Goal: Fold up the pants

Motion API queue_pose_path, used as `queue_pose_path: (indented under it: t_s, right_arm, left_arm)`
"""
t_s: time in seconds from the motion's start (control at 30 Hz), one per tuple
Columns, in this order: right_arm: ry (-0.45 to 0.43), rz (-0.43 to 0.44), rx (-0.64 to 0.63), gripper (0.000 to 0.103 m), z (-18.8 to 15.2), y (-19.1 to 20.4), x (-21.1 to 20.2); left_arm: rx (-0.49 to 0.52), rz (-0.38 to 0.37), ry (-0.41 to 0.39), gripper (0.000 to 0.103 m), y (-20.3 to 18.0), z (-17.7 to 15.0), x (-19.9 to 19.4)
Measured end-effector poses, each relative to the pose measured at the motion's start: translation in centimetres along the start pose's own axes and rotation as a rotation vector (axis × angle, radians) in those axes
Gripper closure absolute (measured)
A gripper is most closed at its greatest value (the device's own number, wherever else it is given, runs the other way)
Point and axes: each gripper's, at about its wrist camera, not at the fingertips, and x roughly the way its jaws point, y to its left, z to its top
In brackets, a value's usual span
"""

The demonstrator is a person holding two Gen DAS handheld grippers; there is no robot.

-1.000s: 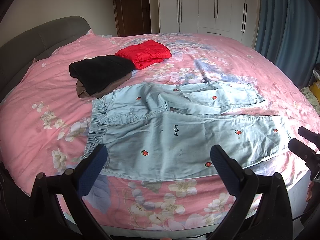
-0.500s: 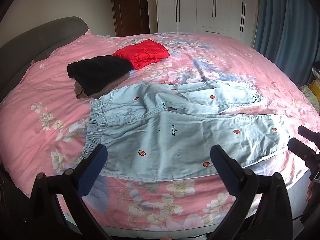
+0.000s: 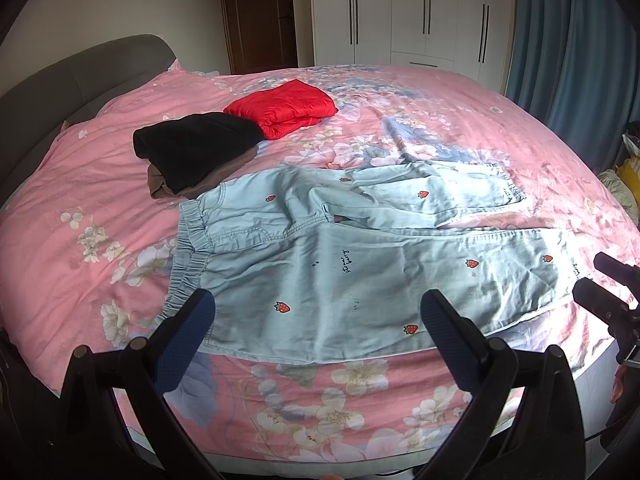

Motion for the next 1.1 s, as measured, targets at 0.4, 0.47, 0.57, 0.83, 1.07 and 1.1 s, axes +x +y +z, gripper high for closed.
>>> queue_pose_path:
  t_s: [0.4, 0.47, 0.57, 0.83, 1.07, 1.1]
  right_arm:
    - [0.001, -0.001, -0.001, 0.0, 0.0, 0.1, 0.0]
    - [0.003, 0.001, 0.0, 0.0, -0.1, 0.0, 0.2]
    - [0.0, 0.015, -0.002, 0.0, -0.6, -0.2, 0.6]
    - [0.108, 0.081, -0.073, 0.0, -3.7, 2.5, 5.1]
    - [0.205, 0.148, -0.153, 0.0, -5.3, 6.2, 8.8]
    - [0.217, 0.155, -0.159, 0.0, -5.4, 6.6, 9.3]
  left_arm:
    - [-0.018, -0.044, 0.013, 0.0, -0.1, 0.3, 0.1]
    - [-0.074, -0.117, 0.045, 0.0, 0.8, 0.1, 1.1]
    - [-0.215, -0.149, 0.111, 0.0, 3.6, -1.1, 3.1]
    - [-0.643, -0.003, 0.222, 0.003, 15.0, -7.8, 7.8]
    - [-0.742, -0.054, 0.159, 0.021, 17.0, -8.7, 11.9]
    - [-0.75, -0.04, 0.146, 0.029, 17.5, -8.7, 12.8]
